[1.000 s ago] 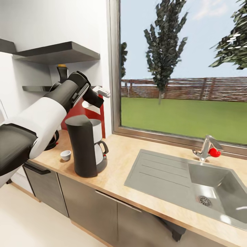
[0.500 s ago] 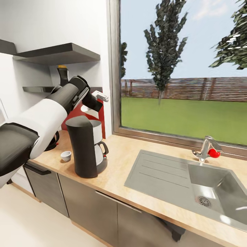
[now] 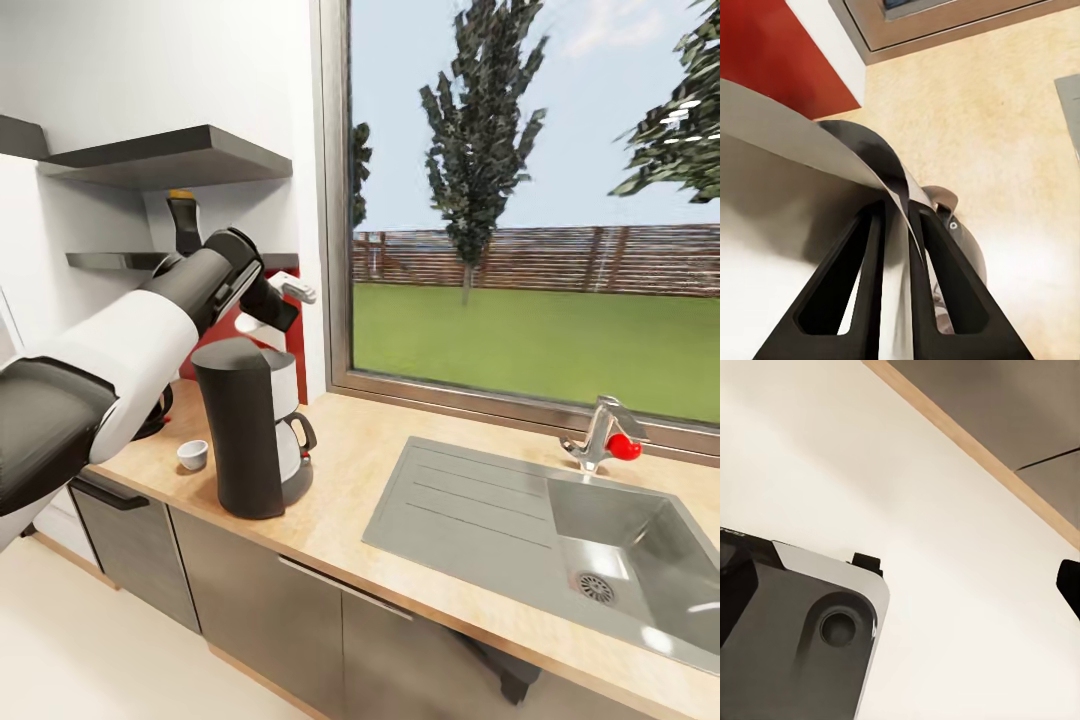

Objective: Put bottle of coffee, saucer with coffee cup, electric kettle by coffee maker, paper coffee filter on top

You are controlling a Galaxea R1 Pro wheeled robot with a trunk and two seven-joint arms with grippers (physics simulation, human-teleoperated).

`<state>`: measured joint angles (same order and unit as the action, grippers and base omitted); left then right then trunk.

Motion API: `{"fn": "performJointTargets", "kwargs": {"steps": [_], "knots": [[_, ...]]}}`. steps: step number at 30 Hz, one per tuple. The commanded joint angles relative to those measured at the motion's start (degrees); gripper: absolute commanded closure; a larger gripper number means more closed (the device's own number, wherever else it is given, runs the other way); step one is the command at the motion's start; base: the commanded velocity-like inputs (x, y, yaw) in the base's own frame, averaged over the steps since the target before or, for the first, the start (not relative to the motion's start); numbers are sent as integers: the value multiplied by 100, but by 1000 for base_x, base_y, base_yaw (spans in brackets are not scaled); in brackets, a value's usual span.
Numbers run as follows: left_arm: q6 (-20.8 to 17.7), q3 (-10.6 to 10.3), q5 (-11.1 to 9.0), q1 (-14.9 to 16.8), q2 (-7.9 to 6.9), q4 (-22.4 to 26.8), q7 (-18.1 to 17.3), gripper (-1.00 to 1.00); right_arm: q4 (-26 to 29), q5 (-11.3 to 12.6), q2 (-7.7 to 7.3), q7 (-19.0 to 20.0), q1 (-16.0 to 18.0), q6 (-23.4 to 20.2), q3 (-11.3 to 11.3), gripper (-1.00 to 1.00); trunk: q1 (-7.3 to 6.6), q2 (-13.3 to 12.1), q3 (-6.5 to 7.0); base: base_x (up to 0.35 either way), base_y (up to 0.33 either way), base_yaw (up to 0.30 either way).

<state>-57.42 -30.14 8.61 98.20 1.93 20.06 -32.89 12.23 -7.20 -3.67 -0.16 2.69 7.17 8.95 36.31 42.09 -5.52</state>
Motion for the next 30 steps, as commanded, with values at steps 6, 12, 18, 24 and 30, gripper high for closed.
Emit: {"fn": "performJointTargets", "kwargs": {"steps": [6, 12, 18, 24, 30], "knots": [[6, -18, 78, 6, -7, -76, -60, 100, -1, -55, -2, -2, 4, 13, 1, -100, 1, 8, -10, 0, 0, 0], [4, -191, 79, 7, -1, -143, -59, 100, -1, -61, -2, -2, 4, 13, 1, -100, 1, 8, -10, 0, 0, 0], [9, -295, 79, 6, 0, -138, -59, 100, -1, -58, -2, -2, 4, 13, 1, -100, 1, 8, -10, 0, 0, 0], [9, -347, 79, 7, 2, -111, -59, 100, -1, -60, -2, -2, 4, 13, 1, -100, 1, 8, -10, 27, 0, 0], [7, -351, 79, 6, 1, -108, -59, 100, -1, -61, -2, -2, 4, 13, 1, -100, 1, 8, -10, 40, 0, 0]]}}
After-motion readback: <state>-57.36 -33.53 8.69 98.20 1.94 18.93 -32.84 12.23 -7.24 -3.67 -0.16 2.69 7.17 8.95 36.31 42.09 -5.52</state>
